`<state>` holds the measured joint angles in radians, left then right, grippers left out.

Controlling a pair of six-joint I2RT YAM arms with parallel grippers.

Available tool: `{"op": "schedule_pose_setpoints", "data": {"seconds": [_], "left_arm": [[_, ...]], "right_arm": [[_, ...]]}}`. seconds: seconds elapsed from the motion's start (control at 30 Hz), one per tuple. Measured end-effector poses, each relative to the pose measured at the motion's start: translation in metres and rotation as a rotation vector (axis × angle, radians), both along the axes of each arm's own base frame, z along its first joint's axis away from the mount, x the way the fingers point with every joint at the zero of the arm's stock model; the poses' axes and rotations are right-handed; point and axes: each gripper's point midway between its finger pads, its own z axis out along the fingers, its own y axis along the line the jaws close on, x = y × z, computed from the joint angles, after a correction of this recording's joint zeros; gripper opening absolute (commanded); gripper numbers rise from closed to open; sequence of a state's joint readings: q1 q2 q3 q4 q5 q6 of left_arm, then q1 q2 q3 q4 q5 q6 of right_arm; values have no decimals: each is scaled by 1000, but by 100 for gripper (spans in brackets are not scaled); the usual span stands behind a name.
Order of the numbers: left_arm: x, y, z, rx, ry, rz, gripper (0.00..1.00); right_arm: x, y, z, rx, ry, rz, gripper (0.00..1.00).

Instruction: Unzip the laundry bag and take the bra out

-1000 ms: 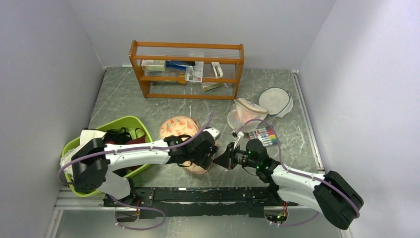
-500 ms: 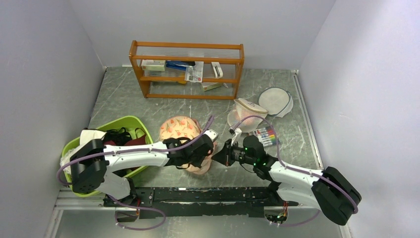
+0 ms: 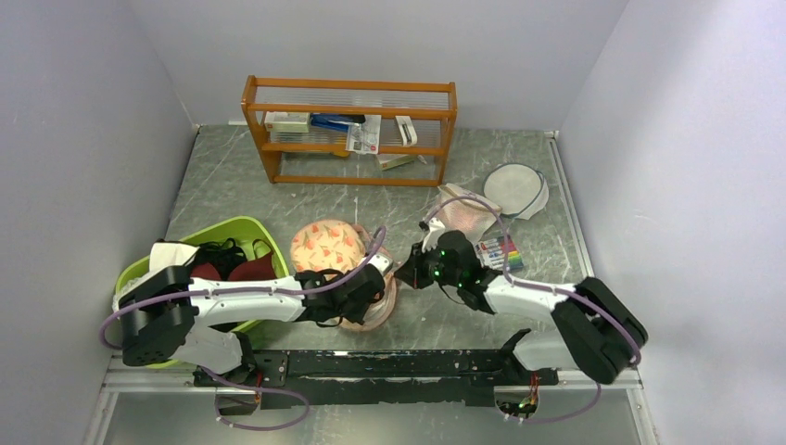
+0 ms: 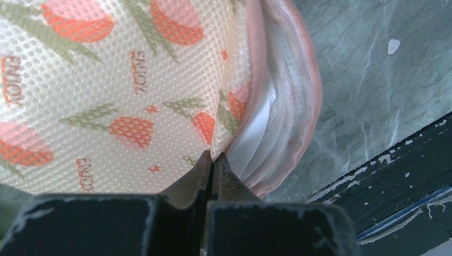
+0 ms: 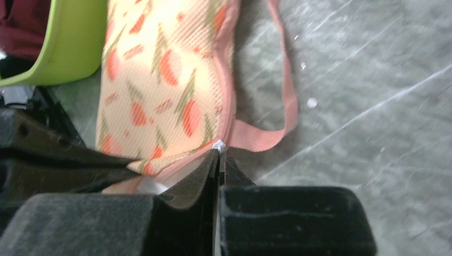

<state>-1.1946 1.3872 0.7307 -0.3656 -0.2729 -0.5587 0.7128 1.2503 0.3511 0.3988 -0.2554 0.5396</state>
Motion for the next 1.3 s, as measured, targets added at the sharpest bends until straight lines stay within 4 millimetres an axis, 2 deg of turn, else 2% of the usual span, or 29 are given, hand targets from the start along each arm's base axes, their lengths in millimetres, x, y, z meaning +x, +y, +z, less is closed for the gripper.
{"op": "schedule_pose_setpoints", "data": {"seconds": [0.13,0.33,0.43,0.53,0.73,0.87,1.0,1.07,1.2,1.3], "left_arm": [[1,-1,2,-27,-6,17,7],[6,3,-2,-20,-12,72,7],[11,6,-8,14,-6,96,7],[21,4,-13,46,1,115,8],[61,0,-10,87,-11,138,12],[76,-2,-1,99,-39,117,25],[73,2,14,87,-57,91,52],[65,8,28,43,-58,83,61],[44,15,64,-108,-66,46,70],[31,11,91,-213,-75,6,71]], "right_arm": [[24,5,-6,-18,27,-3,0],[33,18,-11,-10,56,54,0],[26,15,-10,14,51,59,0],[11,3,-16,25,60,42,0],[-18,-15,-27,41,101,20,0],[-37,-8,-20,87,104,42,0],[-55,7,-12,132,112,81,0],[-58,10,-9,150,117,80,0],[-56,12,-4,171,116,68,0],[-55,15,1,183,112,68,0]]}}
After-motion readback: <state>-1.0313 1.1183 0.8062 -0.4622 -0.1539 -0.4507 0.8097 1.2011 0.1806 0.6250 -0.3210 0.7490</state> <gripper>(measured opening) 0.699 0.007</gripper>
